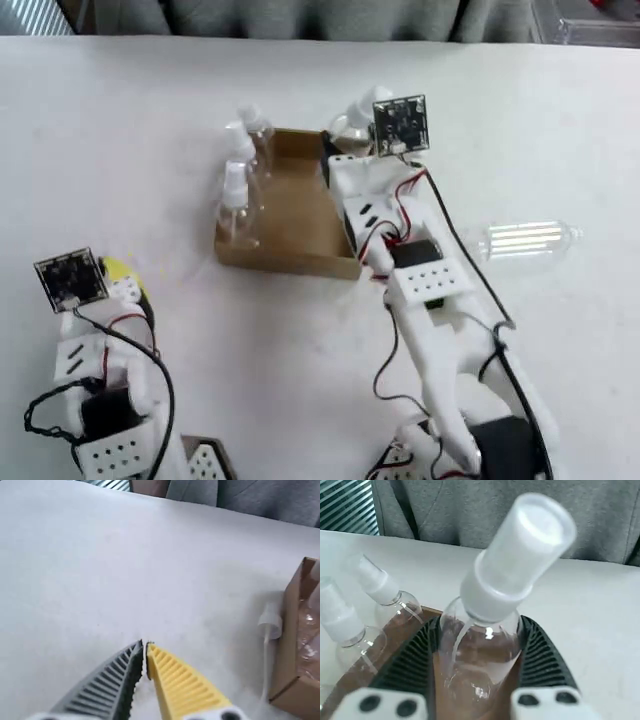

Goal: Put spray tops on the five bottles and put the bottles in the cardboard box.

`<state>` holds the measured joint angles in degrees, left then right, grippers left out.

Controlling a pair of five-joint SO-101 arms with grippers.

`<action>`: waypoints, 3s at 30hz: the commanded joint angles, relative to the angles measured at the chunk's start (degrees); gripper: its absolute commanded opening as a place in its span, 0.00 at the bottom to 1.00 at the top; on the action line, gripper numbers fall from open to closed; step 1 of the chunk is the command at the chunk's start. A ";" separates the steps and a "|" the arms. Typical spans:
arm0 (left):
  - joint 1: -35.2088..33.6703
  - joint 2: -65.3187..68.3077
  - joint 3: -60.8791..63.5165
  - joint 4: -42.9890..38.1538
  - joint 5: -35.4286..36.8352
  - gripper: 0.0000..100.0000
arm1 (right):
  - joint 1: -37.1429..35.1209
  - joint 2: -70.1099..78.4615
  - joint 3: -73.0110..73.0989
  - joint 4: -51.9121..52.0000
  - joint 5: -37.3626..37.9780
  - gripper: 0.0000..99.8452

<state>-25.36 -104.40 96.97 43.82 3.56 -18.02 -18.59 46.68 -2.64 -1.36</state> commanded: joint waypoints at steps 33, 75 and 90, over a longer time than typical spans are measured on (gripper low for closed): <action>-1.45 -0.31 0.00 -2.37 -0.44 0.02 | 0.75 33.80 -16.97 -12.88 11.96 0.02; -1.45 -0.31 0.00 -3.16 -0.53 0.02 | 0.66 33.63 -8.09 -21.76 12.13 0.02; -1.45 -0.31 0.00 -3.16 -0.53 0.02 | 0.66 34.07 -9.49 -21.58 12.31 0.14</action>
<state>-26.42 -104.48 97.05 42.15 3.38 -17.14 15.25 37.71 -24.18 10.24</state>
